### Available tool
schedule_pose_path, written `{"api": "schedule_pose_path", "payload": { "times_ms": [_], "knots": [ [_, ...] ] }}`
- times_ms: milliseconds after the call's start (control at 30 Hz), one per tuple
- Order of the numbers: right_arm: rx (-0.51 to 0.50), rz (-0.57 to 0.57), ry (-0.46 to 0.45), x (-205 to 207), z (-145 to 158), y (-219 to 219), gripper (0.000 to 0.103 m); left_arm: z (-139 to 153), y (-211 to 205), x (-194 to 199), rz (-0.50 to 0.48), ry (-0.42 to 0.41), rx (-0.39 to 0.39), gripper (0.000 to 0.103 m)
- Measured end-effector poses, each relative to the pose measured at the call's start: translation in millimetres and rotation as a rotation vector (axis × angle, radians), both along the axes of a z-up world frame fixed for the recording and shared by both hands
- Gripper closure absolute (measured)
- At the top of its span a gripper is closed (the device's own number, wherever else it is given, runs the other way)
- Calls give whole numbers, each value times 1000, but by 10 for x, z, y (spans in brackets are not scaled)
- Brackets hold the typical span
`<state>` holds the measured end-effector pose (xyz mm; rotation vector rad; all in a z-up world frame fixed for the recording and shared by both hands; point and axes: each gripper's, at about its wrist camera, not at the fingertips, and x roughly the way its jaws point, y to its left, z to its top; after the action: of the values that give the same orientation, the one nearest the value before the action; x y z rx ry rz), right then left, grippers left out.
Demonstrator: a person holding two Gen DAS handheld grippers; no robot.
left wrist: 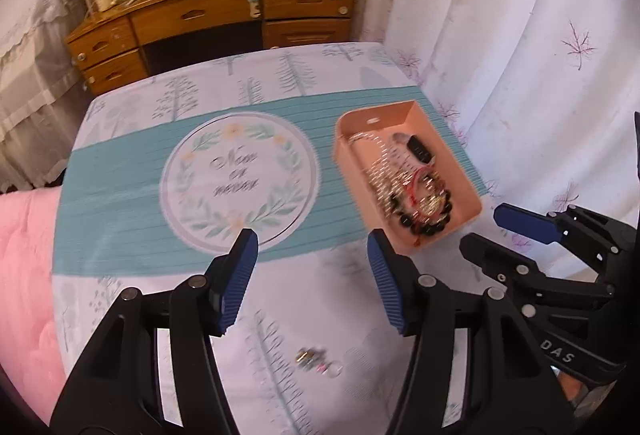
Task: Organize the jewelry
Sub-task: 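Move both tools out of the box toward the charms on the cloth, then close the right tool on the small blue flower charm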
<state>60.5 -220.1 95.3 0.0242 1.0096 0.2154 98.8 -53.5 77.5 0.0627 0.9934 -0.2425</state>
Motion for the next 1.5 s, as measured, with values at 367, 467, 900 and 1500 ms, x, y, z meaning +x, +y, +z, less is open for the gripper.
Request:
{"api": "schedule_pose_path", "payload": {
  "times_ms": [367, 467, 900, 1500],
  "knots": [
    [-40, 246, 44, -440, -341, 883, 58, -331, 941, -582, 143, 61, -10, 45],
    [-47, 298, 85, -497, -550, 1077, 58, -496, 1110, -695, 172, 91, -3, 45],
    [-78, 358, 165, -474, -1182, 1471, 58, -1086, 1311, -784, 189, 185, 17, 45],
    [-114, 354, 101, -364, -1151, 1546, 83, -1234, 1357, -578, 182, 199, 17, 45]
  ]
}}
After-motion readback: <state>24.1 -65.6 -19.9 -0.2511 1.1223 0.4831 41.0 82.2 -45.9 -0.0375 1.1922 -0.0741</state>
